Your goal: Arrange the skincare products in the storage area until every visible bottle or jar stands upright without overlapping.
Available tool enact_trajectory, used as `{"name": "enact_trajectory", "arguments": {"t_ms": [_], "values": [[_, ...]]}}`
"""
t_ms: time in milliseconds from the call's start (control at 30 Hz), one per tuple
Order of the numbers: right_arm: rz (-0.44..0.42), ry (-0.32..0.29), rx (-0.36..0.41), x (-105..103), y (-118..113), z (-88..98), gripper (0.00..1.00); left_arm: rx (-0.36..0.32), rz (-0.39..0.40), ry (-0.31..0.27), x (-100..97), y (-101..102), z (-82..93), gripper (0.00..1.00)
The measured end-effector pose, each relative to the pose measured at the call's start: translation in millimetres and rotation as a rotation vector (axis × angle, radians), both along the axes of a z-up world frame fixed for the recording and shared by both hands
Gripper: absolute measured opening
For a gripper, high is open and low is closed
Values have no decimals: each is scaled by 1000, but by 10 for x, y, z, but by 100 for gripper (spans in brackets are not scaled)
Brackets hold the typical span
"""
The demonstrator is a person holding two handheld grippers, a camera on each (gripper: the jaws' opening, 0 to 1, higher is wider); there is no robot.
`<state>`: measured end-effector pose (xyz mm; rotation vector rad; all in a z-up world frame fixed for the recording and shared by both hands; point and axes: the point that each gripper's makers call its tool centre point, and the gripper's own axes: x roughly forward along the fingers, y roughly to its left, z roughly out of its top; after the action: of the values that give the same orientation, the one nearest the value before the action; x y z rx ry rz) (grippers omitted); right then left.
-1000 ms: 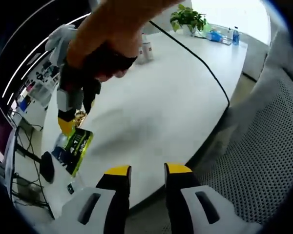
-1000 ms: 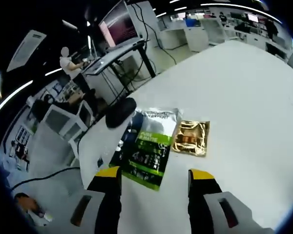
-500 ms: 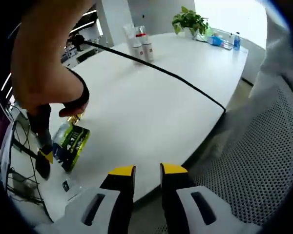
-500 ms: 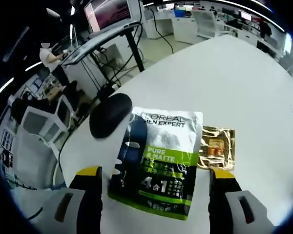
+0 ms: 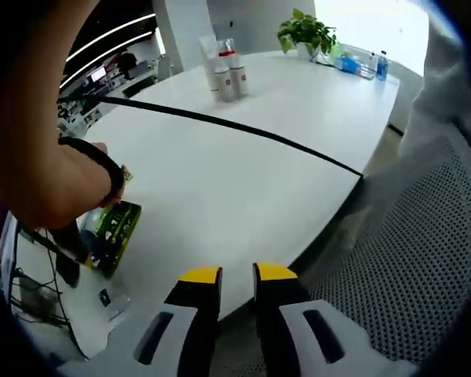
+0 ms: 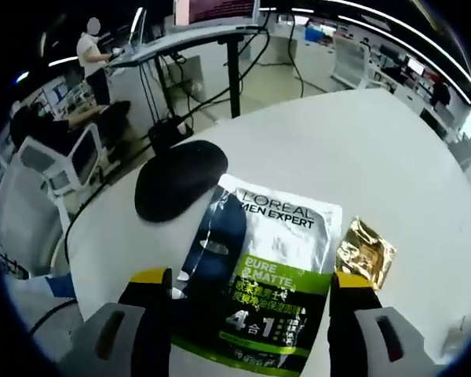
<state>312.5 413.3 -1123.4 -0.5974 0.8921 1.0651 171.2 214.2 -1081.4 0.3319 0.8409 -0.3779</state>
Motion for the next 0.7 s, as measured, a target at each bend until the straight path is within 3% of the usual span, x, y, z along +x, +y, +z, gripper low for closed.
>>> {"name": "enact_trajectory", "arguments": {"t_ms": [100, 133, 200, 333, 367, 500, 600, 633, 700], "values": [[38, -7, 12, 4, -12, 11, 76, -1, -2, 2, -3, -6, -6, 12], [80, -11, 23, -12, 7, 23, 72, 0, -3, 2, -5, -7, -1, 12], [85, -9, 29, 21, -19, 28, 65, 2, -3, 7, -10, -4, -12, 11], [126, -23, 44, 120, -87, 50, 48, 4, -6, 9, -14, -3, -16, 11], [129, -24, 46, 144, -112, 59, 35, 4, -6, 10, -14, -2, -16, 11], [189, -32, 56, 189, -149, 55, 26, 7, -4, 8, -10, 9, -13, 11], [187, -19, 71, 236, -228, 68, 10, 6, 1, 0, 4, 17, -2, 11], [162, 22, 112, 223, -218, 82, 9, 5, 4, -7, 15, 23, 7, 11], [186, 22, 95, 248, -295, 95, 7, 6, 13, -11, 27, 41, 12, 12]]}}
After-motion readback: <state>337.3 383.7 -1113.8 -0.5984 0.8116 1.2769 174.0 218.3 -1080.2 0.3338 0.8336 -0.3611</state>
